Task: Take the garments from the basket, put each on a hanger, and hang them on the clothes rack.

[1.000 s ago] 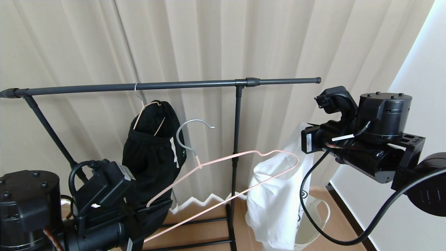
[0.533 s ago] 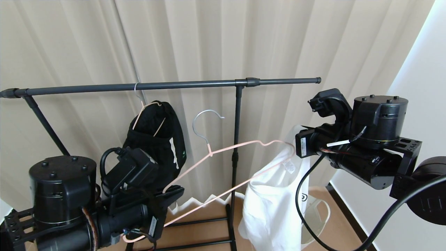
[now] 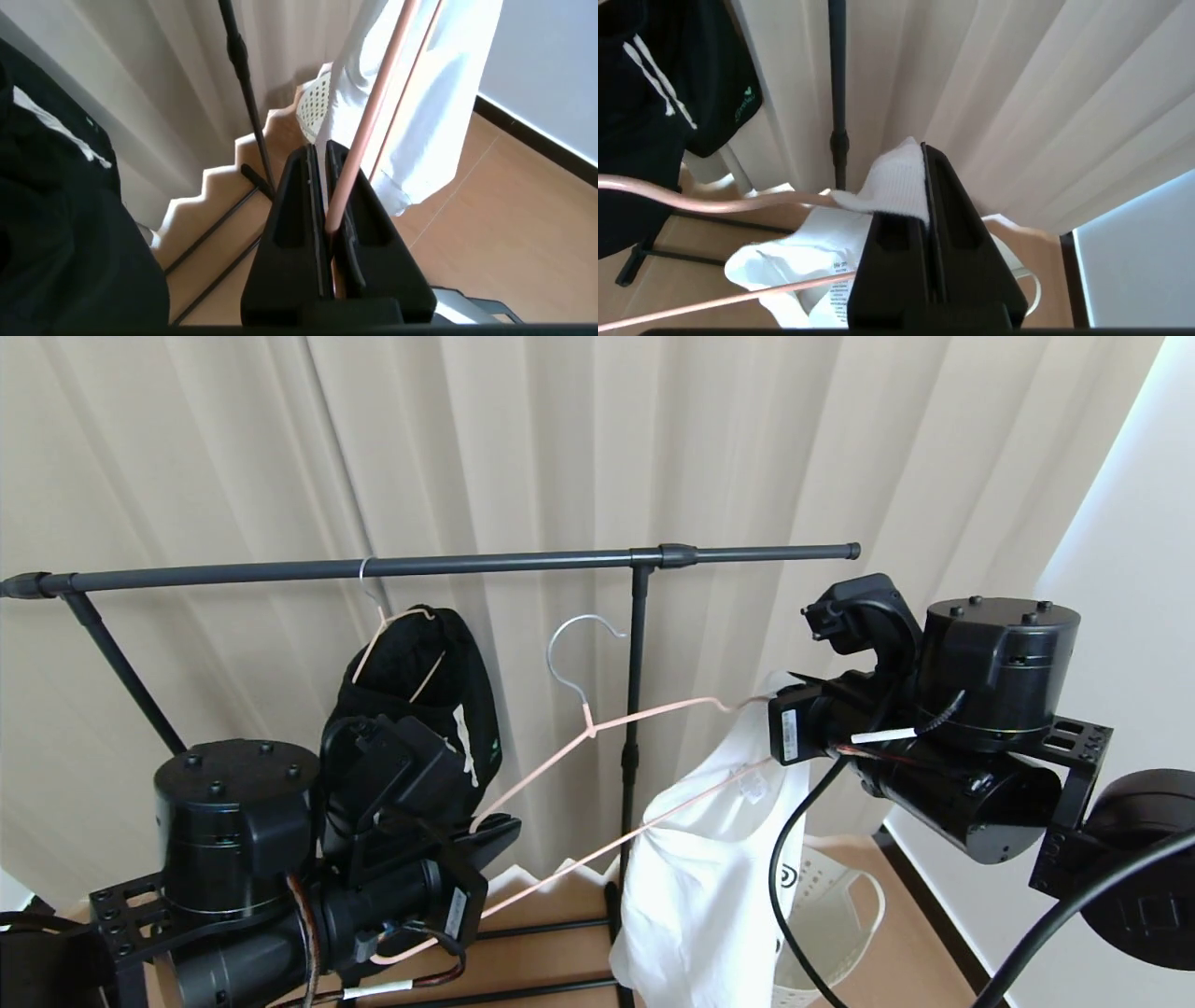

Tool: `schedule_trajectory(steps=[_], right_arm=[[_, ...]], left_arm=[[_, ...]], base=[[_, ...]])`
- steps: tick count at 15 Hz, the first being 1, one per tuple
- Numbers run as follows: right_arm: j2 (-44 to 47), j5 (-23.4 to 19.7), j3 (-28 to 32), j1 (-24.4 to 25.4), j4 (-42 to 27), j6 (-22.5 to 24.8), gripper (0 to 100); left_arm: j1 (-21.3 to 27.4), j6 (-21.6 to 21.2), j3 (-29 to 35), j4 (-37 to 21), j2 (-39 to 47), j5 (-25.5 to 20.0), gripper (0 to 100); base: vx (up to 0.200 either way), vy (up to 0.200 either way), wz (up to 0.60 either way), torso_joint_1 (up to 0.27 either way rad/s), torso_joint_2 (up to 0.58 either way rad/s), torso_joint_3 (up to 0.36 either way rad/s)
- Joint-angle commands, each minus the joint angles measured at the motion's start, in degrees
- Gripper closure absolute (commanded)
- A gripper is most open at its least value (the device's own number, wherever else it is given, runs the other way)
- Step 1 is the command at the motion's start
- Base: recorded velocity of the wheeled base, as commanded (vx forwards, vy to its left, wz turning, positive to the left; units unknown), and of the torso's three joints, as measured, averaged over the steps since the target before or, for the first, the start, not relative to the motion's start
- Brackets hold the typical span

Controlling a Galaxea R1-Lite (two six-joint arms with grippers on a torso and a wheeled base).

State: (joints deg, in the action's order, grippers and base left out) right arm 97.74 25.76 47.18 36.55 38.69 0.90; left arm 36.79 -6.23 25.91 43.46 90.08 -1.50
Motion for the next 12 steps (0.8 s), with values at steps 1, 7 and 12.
schedule_trajectory(steps=[1,7,12], right_arm=[[0.78,1.22,-1.04,2.83,1.74,0.15,100],[0.78,6.23,-1.56,13.46,5.78,-0.02,100],[0.96,6.32,-1.39,21.81,10.0,-2.75,100]], left_arm=[[0.21,-0.01,0.46,0.13,1.33,0.01,100],[1.09,0.69,0.29,2.07,2.56,0.44,100],[1.7,0.78,0.37,2.07,2.82,0.44,100]], base=[[0.0,0.0,0.0,0.0,0.0,0.0],[0.0,0.0,0.0,0.0,0.0,0.0],[0.0,0.0,0.0,0.0,0.0,0.0]])
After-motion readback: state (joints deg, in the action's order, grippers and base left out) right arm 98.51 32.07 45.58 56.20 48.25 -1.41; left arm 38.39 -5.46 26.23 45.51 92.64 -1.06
